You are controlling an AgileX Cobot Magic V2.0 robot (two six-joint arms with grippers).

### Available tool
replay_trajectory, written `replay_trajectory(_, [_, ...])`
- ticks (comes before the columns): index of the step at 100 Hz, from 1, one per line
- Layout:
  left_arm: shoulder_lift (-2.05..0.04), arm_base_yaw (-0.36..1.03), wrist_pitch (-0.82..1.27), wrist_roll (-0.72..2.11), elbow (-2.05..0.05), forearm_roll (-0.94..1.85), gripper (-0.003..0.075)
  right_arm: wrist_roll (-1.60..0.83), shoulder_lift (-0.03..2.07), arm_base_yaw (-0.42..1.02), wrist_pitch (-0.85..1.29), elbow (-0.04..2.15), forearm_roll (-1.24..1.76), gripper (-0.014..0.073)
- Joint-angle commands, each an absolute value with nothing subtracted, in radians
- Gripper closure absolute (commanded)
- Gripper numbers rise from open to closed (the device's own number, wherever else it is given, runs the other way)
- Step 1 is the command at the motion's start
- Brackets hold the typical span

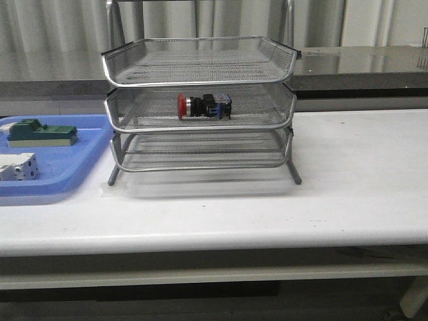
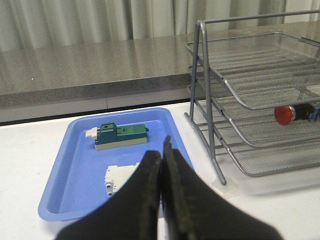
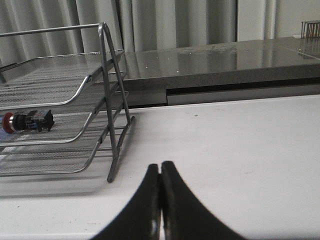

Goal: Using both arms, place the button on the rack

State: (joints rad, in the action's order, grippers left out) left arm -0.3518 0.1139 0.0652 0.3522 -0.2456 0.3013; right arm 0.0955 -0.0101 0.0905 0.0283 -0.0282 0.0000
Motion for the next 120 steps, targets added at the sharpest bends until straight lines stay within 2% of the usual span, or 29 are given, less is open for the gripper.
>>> replay_trajectory(1, [-0.356, 0.109, -0.015, 0.344, -0.273, 0.312, 0.0716, 0.096, -0.031, 0.083, -0.058, -0.012, -0.009, 0.0661])
replay_trajectory(88, [-0.356, 0.109, -0.017, 0.344, -0.271, 0.271, 0.0716, 0.096, -0.031, 0.083, -0.058, -0.012, -0.009, 0.0661])
replay_trajectory(103, [-0.341, 0.109, -0.021, 0.173, -0.257, 0.094, 0.0716, 0.096, -0.031, 0.083, -0.058, -0.012, -0.009, 0.0661])
replay_trajectory(120, [-0.294, 0.109, -0.072, 0.134, -0.195, 0.079, 0.0716, 0.096, -0.031, 0.083, -0.058, -0.012, -0.009, 0.0661])
